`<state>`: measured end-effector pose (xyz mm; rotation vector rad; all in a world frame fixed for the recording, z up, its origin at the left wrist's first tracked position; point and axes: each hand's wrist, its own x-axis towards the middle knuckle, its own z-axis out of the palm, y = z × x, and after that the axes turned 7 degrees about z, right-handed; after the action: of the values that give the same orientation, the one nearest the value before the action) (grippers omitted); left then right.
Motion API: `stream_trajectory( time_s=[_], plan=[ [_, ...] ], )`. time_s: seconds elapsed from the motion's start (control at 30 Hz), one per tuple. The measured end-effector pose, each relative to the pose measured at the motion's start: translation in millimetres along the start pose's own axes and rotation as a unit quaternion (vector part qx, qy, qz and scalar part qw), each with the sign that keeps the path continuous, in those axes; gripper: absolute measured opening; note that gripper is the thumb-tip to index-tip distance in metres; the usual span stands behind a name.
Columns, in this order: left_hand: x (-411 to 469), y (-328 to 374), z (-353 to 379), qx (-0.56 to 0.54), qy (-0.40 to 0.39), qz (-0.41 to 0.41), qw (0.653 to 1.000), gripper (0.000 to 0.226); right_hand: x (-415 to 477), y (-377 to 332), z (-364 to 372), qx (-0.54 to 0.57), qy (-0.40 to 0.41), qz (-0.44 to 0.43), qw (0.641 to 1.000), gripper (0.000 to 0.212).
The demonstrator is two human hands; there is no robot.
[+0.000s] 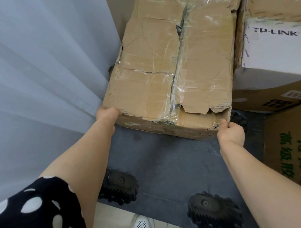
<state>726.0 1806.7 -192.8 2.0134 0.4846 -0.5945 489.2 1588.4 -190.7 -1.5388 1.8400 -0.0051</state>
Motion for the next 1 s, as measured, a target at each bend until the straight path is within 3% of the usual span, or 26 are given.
stream_trajectory(
  time_s=[0.17,0.27,0.4,0.57,1.0],
  plan=[
    [-31,3,-5,0.086,-0.022,0.04,0.995,0.068,-28,-4,-18,-0.059,-0.042,-0.021,0.997,0.05],
    [-70,13,-9,0.155,-0.068,0.071,0.983,0.063,-52,-2,-37,-0.106,-0.059,-0.073,0.99,0.048],
    [-138,30,-19,0.274,-0.137,0.108,0.946,0.076,-87,-1,-75,-0.173,-0.095,-0.126,0.972,0.052],
    [-230,58,-43,0.361,-0.198,0.141,0.9,0.076,-136,5,-152,-0.233,-0.118,-0.188,0.947,0.053],
    [-435,123,-67,0.484,-0.274,0.323,0.765,0.068,-204,88,-370,-0.23,-0.033,-0.145,0.962,0.054]
  ],
)
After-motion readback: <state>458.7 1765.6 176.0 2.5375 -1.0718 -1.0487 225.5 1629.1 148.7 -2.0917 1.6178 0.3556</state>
